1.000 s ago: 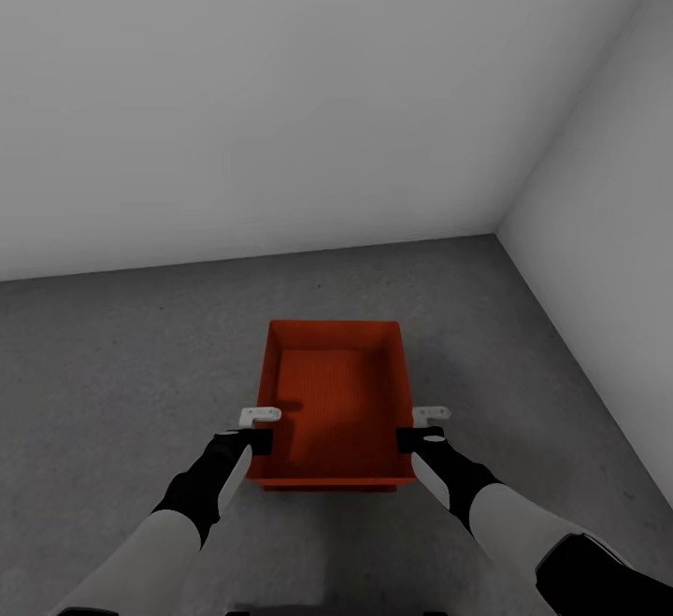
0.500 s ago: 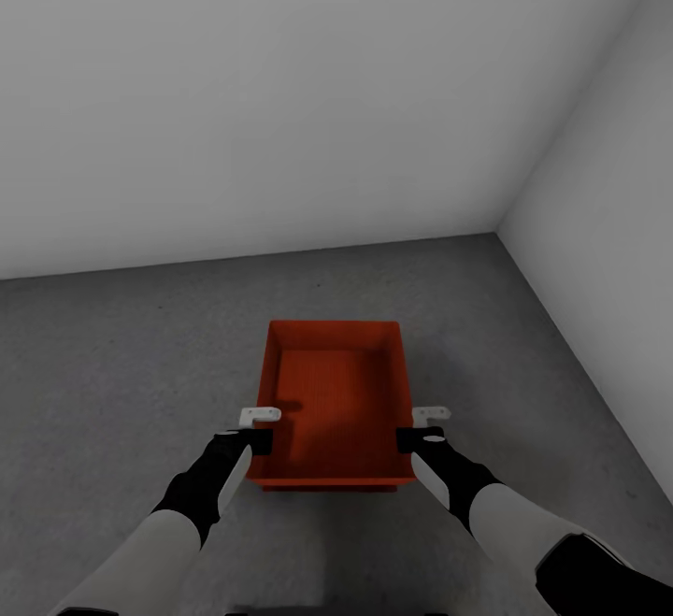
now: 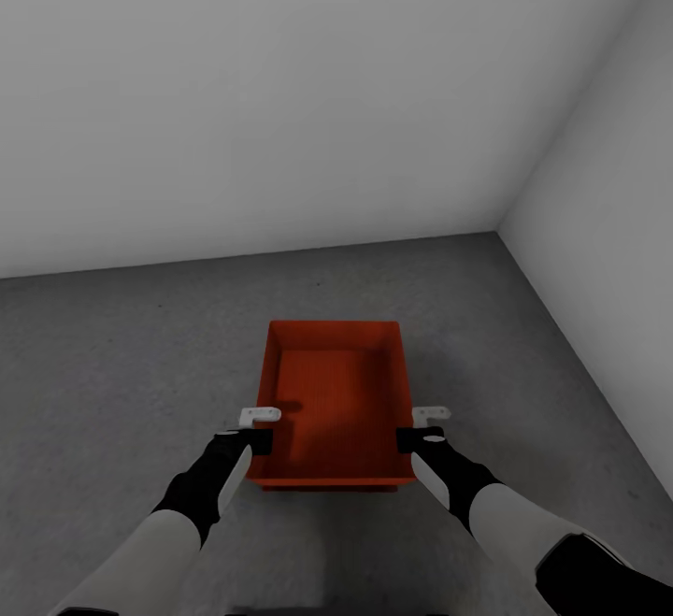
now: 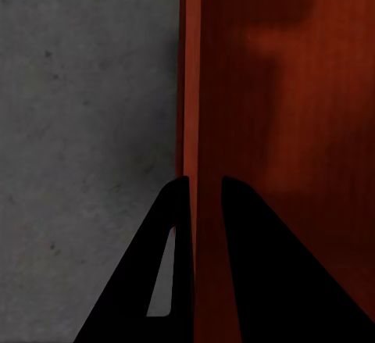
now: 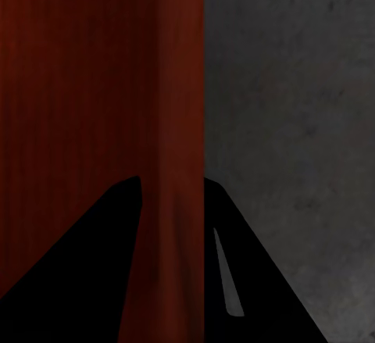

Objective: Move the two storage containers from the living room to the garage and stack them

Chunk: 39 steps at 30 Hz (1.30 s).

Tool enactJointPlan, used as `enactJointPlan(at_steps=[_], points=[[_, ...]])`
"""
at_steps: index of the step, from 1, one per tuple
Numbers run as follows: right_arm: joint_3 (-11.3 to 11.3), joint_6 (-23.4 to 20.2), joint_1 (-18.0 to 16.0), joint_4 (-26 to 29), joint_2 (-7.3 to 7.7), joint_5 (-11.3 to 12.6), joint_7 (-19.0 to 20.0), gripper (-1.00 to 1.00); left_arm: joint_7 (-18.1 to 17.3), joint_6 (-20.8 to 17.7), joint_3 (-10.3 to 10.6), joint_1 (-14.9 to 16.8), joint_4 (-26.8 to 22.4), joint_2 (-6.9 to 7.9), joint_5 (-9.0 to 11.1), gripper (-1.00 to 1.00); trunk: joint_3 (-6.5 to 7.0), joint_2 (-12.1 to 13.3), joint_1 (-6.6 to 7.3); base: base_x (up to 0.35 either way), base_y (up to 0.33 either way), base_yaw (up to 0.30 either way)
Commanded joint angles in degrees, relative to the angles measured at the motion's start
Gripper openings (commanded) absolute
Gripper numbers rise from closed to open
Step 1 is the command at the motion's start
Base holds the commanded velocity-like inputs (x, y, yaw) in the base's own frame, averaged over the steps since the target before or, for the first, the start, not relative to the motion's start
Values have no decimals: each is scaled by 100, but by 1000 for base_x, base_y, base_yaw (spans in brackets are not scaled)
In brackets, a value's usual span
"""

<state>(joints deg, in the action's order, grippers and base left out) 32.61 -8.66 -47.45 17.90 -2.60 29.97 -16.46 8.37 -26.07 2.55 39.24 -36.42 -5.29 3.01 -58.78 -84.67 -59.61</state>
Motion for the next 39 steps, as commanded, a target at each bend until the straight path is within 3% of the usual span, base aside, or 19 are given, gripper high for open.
enactJointPlan(at_steps=[1,14,23,39], points=[[132,-39,-1,-208,213,-55,-63,-100,15,-11,44,5,-5,7,226,-100,-3,-2,0,0,0,0],[134,-39,-1,-208,209,-61,-60,-100,15,-4,44,5,-5,10,222,-100,-3,-2,0,0,0,0],[140,-39,-1,-208,207,-61,-62,-100,15,-4,44,5,-5,7,223,-100,-164,-363,-197,0,0,0],[133,-39,-1,-208,207,-60,-62,-100,15,-4,49,5,-5,10,218,-100,-254,-563,-307,0,0,0]])
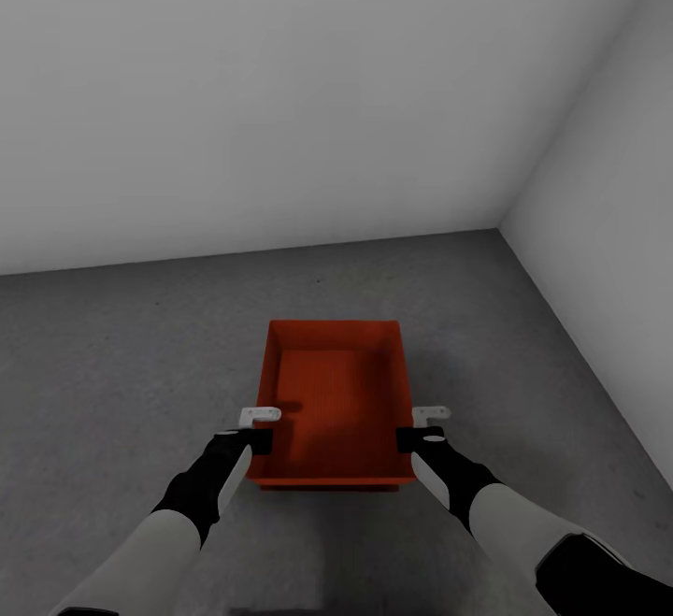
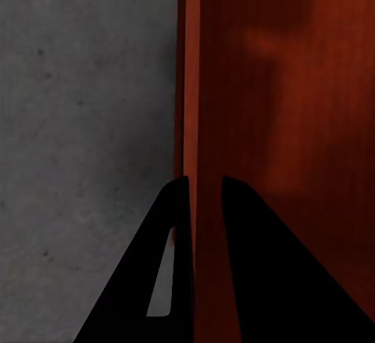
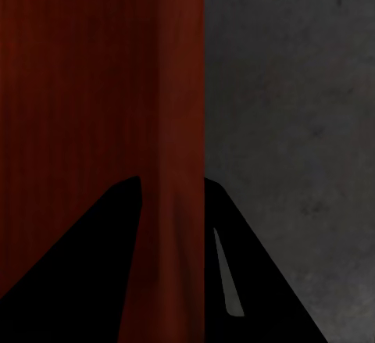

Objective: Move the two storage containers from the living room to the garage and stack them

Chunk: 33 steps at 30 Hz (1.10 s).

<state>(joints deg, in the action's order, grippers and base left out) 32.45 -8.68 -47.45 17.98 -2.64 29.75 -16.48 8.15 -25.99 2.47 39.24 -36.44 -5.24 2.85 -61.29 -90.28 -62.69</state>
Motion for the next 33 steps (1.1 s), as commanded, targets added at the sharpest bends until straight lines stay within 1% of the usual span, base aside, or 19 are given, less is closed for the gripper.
enactJointPlan(at_steps=[1,26,27,28,30,33], points=[[150,-37,-1,-216,211,-37,-60,-100,38,-11,55,4,-4,6,236,-100,-3,-2,0,0,0,0],[164,-29,-1,-216,220,-39,-66,-100,38,-46,68,4,-18,6,234,-100,-3,-2,0,0,0,0],[164,-29,-1,-216,220,-39,-66,100,38,-46,68,4,-13,6,234,-100,-3,-2,0,0,0,0],[165,-30,-1,-216,217,-39,-69,100,48,-60,59,4,32,6,245,100,-3,-2,0,0,0,0],[165,-31,-1,-216,214,-39,-68,100,79,-76,43,4,94,3,276,100,-3,-2,0,0,0,0],[165,-43,-1,-216,213,-39,-56,100,67,-80,27,4,85,4,268,100,-3,-2,0,0,0,0]])
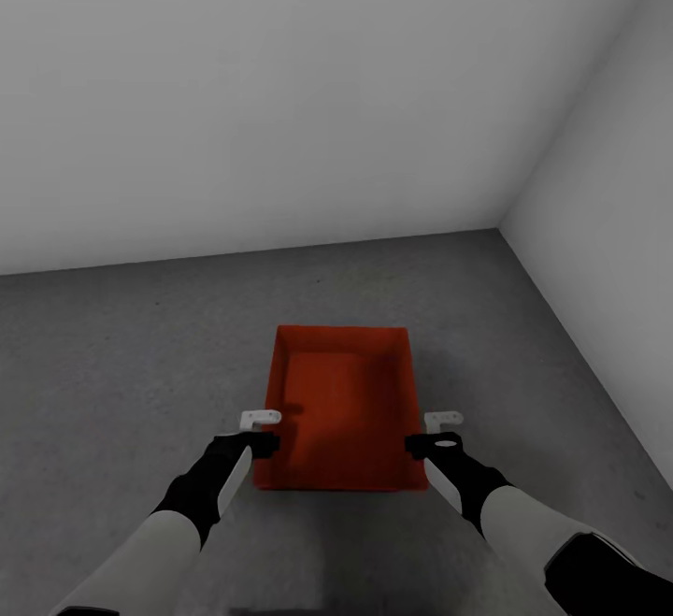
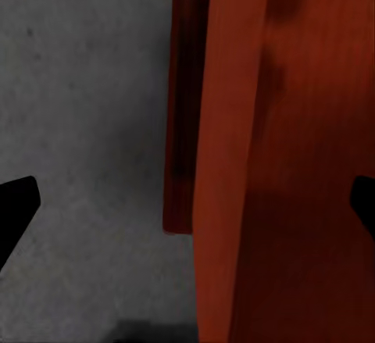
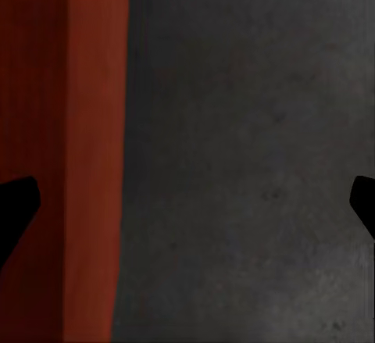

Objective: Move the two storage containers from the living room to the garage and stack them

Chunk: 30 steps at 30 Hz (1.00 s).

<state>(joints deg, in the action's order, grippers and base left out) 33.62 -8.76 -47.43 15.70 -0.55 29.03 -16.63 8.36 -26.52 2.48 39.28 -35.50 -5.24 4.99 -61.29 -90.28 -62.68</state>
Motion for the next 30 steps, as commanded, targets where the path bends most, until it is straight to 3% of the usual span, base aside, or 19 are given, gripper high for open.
enactJointPlan(at_steps=[1,30], points=[[48,-32,-3,12,3,33,-38,100,39,-27,25,1,-30,4,51,100,-3,-2,0,0,0,0],[48,-20,-3,12,11,33,-33,100,17,-28,31,1,-122,5,37,100,-3,-2,0,0,0,0]])
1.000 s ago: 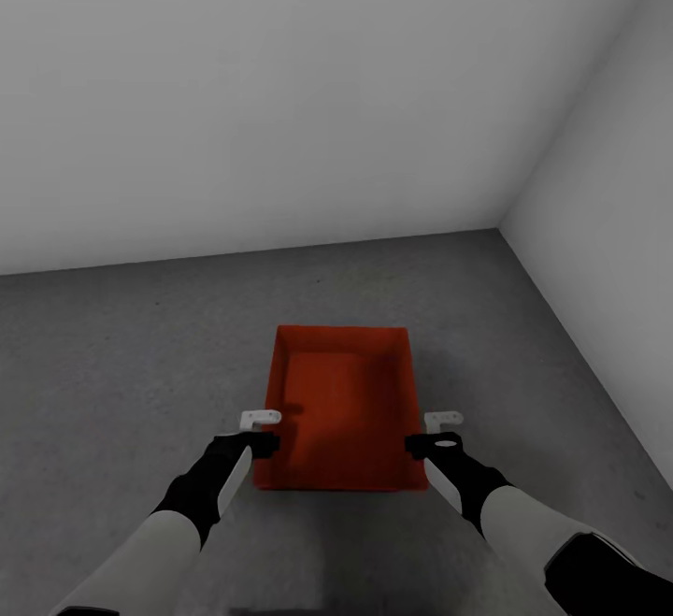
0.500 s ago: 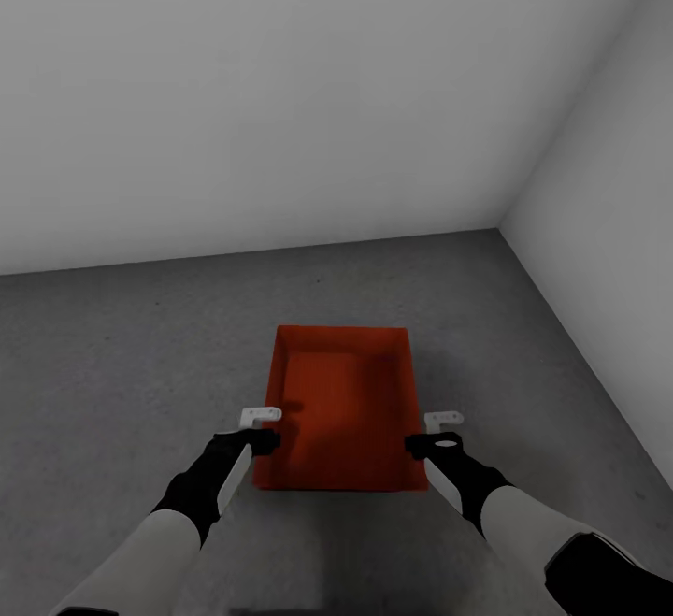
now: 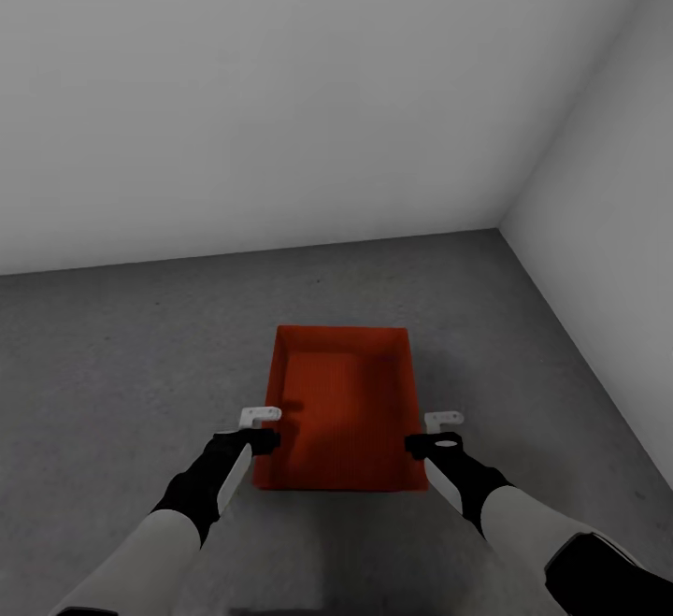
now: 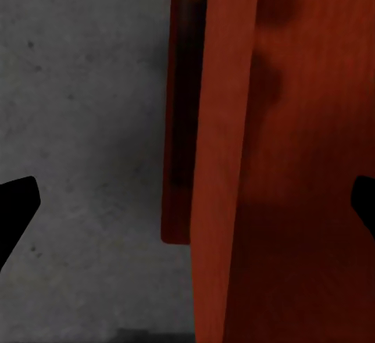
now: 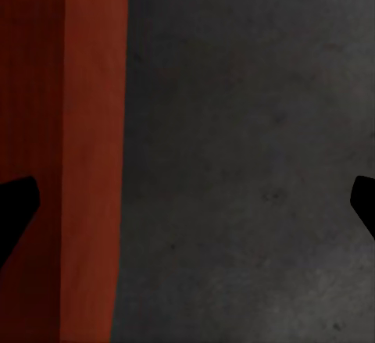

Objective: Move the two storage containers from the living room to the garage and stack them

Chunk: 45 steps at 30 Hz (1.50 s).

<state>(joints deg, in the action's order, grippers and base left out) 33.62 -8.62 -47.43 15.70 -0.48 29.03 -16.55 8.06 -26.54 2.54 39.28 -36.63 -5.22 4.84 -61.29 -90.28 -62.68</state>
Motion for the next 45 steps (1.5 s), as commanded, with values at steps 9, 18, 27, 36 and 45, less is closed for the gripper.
enactJointPlan(at_steps=[9,18,27,36,45], points=[[48,-34,-3,12,4,33,-41,100,47,-27,37,1,-2,4,36,100,104,239,132,0,0,0],[48,-34,-3,12,4,33,-44,100,47,-27,39,1,15,4,34,100,266,600,330,0,0,0],[48,-34,-3,12,4,33,-46,100,47,-32,28,1,16,4,34,100,428,961,527,0,0,0],[48,-34,-3,12,4,33,-46,100,47,-31,7,1,18,4,34,100,589,1322,725,0,0,0],[48,-34,-3,12,4,33,-50,100,47,-33,1,1,16,4,34,100,751,1683,923,0,0,0]])
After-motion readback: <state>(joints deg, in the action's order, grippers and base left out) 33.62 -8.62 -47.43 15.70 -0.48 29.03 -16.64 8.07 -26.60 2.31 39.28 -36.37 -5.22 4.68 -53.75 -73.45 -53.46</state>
